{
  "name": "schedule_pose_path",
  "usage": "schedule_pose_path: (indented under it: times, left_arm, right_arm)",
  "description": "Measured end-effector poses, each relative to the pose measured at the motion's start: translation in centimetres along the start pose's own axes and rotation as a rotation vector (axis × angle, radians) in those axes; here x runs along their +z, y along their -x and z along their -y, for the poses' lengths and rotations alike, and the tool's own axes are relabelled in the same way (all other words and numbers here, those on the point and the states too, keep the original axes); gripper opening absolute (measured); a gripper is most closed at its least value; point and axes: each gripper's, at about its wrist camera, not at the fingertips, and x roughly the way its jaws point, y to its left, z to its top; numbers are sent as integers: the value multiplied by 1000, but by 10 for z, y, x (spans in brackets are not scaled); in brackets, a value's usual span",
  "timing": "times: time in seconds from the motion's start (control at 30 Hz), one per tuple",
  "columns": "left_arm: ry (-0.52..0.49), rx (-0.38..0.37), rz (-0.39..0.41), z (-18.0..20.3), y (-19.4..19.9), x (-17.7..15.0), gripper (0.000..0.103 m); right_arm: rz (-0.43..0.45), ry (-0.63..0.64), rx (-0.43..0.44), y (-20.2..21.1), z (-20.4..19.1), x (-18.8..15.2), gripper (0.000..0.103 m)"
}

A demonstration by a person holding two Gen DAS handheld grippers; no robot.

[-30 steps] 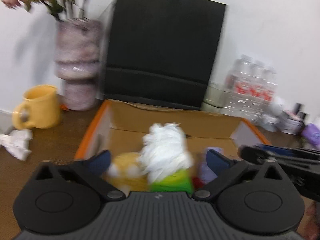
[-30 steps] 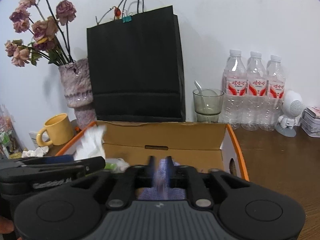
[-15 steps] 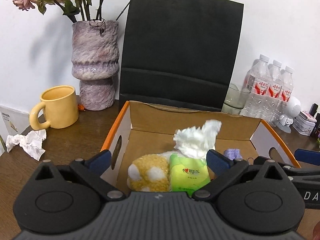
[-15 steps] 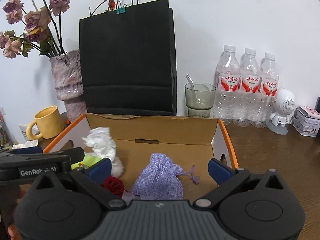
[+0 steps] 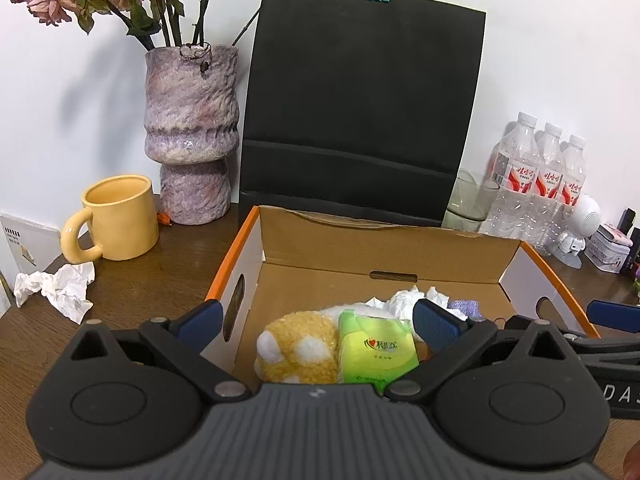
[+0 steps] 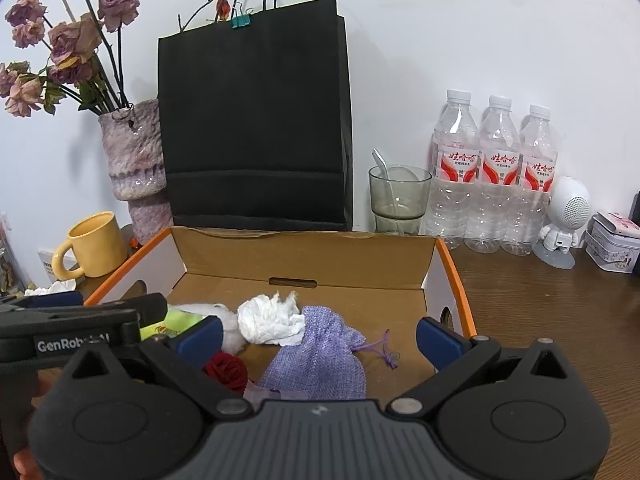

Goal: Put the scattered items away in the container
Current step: 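Grasp the beige block with the left tool while the right tool grasps the black carabiner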

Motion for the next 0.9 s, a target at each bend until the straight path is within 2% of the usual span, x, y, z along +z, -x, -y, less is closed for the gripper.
schedule_pose_path:
  times: [0.27,0.43,0.67,0.9]
  left_arm:
    - [-2,-32,36,-18,32,-2,103]
    - [-23,0,57,-45,62,-14,103]
    - [-18,39,18,-81,87,-40,103]
    - [-22,64,-60,-98,84,-73,103]
  right_arm:
    - [31,-6,4,26,4,-1,103]
    - [69,12,-1,61,7,-14,103]
    - [32,53,-46,89,11,-48,103]
    - [-46,34,-76,94,22,-89,102]
